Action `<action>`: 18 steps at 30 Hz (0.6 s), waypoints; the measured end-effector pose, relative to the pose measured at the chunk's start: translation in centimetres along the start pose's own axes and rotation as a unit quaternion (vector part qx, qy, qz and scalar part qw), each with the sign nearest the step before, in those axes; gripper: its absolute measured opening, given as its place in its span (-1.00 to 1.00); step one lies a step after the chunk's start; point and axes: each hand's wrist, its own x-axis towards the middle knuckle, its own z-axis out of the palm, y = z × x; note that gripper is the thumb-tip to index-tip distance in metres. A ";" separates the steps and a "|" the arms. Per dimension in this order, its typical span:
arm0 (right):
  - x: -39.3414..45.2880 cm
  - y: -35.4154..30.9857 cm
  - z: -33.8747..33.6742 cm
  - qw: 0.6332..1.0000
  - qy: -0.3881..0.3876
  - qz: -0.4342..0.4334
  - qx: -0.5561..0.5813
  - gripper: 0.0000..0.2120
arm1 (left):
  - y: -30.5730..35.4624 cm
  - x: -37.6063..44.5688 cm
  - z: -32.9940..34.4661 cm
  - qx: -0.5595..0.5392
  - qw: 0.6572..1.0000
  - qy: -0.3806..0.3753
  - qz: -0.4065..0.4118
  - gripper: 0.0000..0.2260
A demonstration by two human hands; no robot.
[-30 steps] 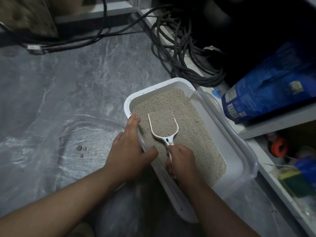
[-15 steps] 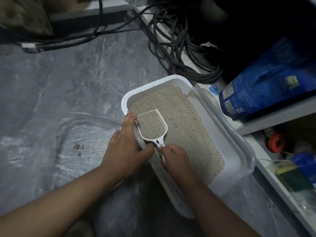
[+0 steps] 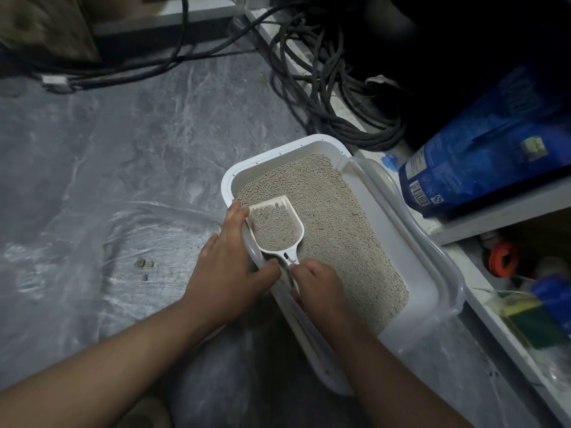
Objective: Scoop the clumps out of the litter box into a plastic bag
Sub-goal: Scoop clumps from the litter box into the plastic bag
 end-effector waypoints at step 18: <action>-0.2 -0.2 0.0 1.000 0.000 -0.001 0.015 -0.74 | 0.2 -0.1 -0.2 0.000 1.000 -0.006 -0.002 -0.06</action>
